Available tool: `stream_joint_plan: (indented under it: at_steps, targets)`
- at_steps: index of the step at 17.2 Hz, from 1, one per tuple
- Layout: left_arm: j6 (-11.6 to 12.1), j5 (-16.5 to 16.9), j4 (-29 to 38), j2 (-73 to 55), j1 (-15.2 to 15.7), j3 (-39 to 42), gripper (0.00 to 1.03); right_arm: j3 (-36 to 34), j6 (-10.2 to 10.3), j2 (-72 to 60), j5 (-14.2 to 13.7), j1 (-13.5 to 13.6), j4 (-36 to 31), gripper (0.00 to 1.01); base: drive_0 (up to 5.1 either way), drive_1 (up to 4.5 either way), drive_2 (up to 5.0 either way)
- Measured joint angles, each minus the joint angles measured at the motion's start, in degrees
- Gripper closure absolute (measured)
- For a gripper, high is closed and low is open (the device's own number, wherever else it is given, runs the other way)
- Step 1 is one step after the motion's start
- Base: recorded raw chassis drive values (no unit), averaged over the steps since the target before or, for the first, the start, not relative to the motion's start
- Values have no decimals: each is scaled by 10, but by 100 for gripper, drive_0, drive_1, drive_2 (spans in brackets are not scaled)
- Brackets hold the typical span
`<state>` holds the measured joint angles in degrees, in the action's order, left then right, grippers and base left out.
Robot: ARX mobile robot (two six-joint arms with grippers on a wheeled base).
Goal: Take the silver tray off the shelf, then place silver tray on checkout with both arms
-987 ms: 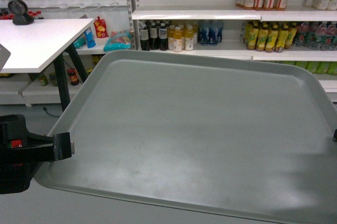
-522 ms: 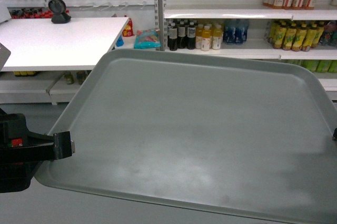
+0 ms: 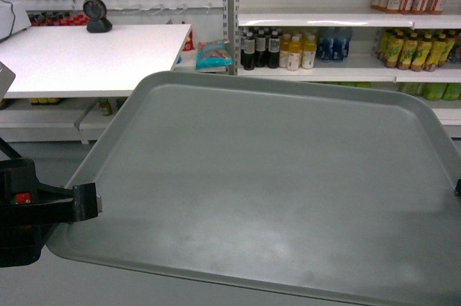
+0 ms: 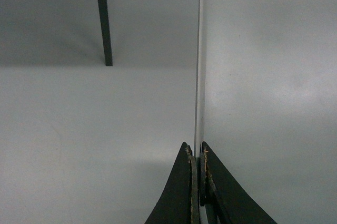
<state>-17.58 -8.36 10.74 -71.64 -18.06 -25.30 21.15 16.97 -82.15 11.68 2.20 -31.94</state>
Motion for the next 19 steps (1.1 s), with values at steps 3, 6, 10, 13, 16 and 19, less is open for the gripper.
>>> stream_joint_plan:
  at_steps: [3,6,10,13,16,19]
  targets:
    - [0,0,0,0,0,0,101,0,0,0,0,0,1,98,-482,259,259]
    - [0,0,0,0,0,0,101,0,0,0,0,0,0,98,-490,251,251]
    - [0,0,1,0,0,0,101,0,0,0,0,0,0,98,-503,237,237]
    - [0,0,0,0,0,0,101,0,0,0,0,0,0,98,-501,240,240]
    - [0,0,0,0,0,0,101,0,0,0,0,0,1,98,-505,236,236]
    - [0,0,0,0,0,0,101,0,0,0,0,0,1,98,-499,242,242]
